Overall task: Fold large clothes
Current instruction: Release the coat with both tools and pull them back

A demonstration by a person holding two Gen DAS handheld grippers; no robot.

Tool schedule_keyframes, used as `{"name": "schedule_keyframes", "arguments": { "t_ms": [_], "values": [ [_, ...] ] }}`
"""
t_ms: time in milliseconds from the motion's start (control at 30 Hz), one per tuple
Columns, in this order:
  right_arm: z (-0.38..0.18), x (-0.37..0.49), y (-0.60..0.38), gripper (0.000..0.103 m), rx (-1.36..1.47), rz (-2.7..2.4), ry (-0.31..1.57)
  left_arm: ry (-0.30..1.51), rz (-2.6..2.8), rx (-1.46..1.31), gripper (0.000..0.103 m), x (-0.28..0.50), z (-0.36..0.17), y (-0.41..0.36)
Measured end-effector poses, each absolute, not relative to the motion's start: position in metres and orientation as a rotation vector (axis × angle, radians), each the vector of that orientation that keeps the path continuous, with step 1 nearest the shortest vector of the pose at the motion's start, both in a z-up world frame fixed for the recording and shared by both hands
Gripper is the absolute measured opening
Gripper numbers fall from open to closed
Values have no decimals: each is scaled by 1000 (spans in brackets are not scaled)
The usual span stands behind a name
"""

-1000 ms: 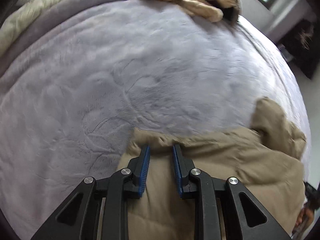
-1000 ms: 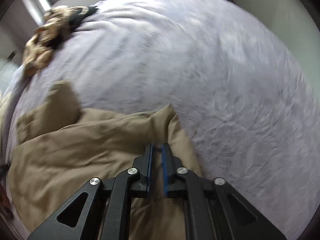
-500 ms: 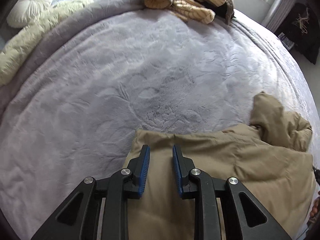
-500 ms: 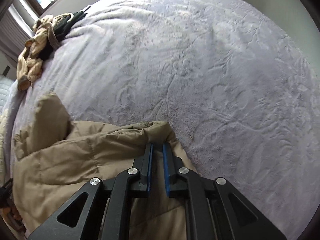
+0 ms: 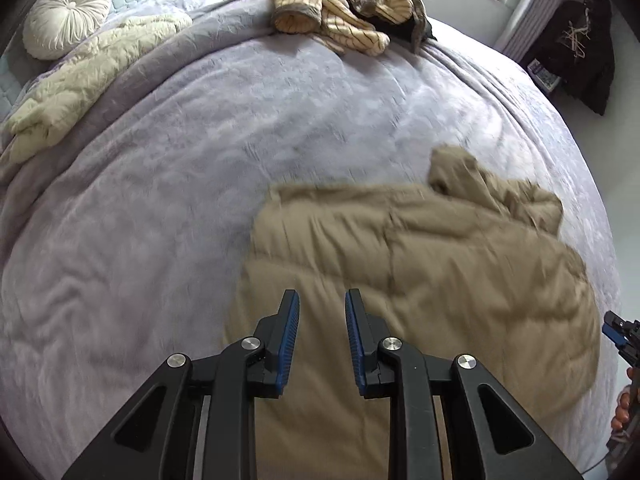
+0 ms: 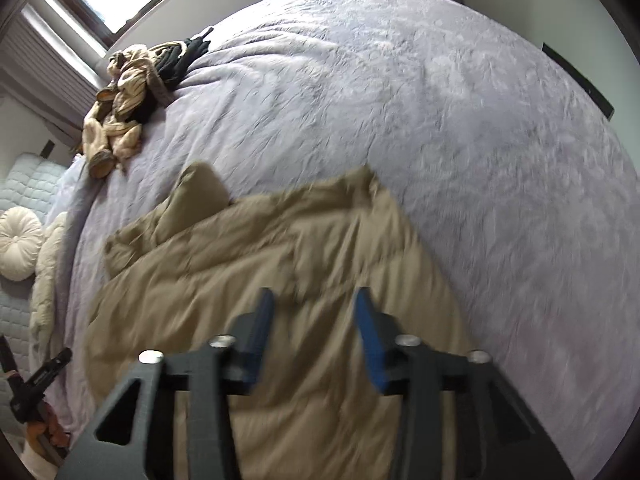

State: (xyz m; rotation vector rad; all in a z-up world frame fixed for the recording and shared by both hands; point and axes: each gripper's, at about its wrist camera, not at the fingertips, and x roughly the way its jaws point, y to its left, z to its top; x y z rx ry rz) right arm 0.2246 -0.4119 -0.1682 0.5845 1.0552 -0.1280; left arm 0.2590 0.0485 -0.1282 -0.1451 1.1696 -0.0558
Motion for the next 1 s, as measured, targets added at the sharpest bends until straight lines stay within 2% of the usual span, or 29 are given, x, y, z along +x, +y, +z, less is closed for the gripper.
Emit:
{"name": "schedule_keyframes", "arguments": {
  "t_ms": [67,100,133,167,200,267,400,533,633,833,1000],
  "values": [
    [-167,212,-405,49,602,-114,1066,1187,-66,-140,26,246,-129,45],
    [-167,205,-401,49,611,-106,1076,1194,-70,-134,31,237,-129,43],
    [-166,199,-398,49,617,-103,1082,1200,-69,-127,48,228,-129,41],
    [-166,192,-395,50,626,-98,1091,1201,-59,-123,93,220,-128,40],
    [-166,188,-392,51,632,-95,1095,1187,-46,-123,103,212,-126,40],
    [-166,175,-387,56,648,-93,1104,1175,-53,-124,103,196,-122,38],
    [-164,152,-380,58,673,-90,1115,1219,-57,-140,103,175,-122,36],
    [-162,133,-372,64,691,-76,1119,1231,-30,-98,103,158,-117,30],
    [-158,120,-360,87,660,-52,1115,1231,-31,-92,103,147,-113,29],
    [-155,97,-339,88,677,-4,1115,1264,-33,-91,103,130,-113,28],
    [-169,81,-328,88,781,69,1186,1317,-92,-128,103,115,-120,29]
  ]
}}
